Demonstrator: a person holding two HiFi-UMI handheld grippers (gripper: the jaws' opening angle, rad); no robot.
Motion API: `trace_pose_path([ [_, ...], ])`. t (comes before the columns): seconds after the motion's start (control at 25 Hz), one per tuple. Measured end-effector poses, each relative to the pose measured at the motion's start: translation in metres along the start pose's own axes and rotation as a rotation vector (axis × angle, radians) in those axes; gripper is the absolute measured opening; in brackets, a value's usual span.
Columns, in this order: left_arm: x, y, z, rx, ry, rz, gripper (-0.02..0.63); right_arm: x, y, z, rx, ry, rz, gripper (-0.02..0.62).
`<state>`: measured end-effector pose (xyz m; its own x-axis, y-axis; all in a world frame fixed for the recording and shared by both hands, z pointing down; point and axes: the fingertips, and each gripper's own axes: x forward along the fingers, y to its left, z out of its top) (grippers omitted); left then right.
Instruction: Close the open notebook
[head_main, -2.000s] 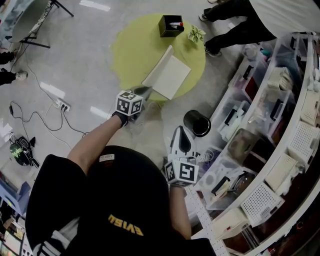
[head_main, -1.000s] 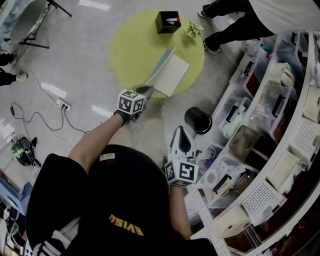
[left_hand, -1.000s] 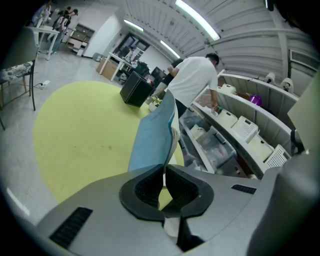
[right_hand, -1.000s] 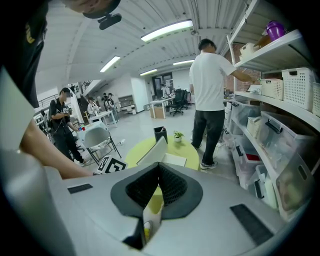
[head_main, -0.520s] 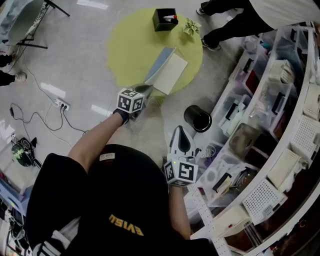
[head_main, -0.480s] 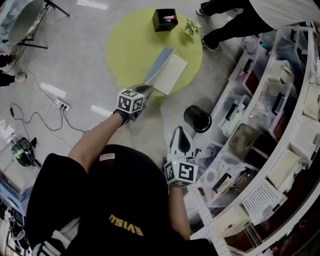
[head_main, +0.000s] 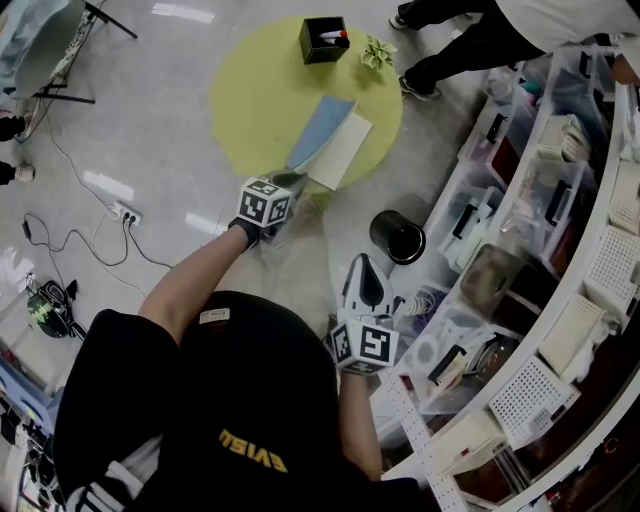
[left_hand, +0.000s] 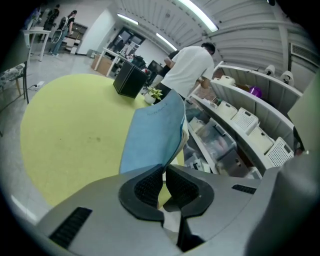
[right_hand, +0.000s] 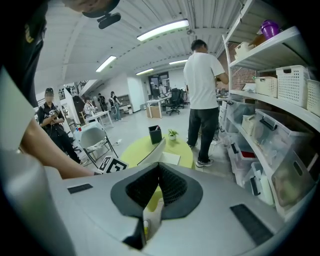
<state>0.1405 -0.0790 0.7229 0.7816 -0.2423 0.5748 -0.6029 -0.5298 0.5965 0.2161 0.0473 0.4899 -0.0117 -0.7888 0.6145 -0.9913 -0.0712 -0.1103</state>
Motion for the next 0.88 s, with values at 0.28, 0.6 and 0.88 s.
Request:
trace_pose_path([
  [0.28, 0.007, 0.001, -0.003, 0.007, 0.027, 0.0, 0.032, 0.0, -0.011, -0.004, 0.015, -0.001, -0.024, 0.002],
  [0.6, 0.013, 0.0, -0.007, -0.013, 0.051, -0.004, 0.041, 0.004, -0.012, -0.003, 0.021, -0.012, -0.032, 0.002],
  [0.88, 0.015, 0.0, -0.009, 0.012, 0.079, 0.001, 0.044, -0.001, -0.018, -0.007, 0.039, -0.008, -0.057, 0.002],
])
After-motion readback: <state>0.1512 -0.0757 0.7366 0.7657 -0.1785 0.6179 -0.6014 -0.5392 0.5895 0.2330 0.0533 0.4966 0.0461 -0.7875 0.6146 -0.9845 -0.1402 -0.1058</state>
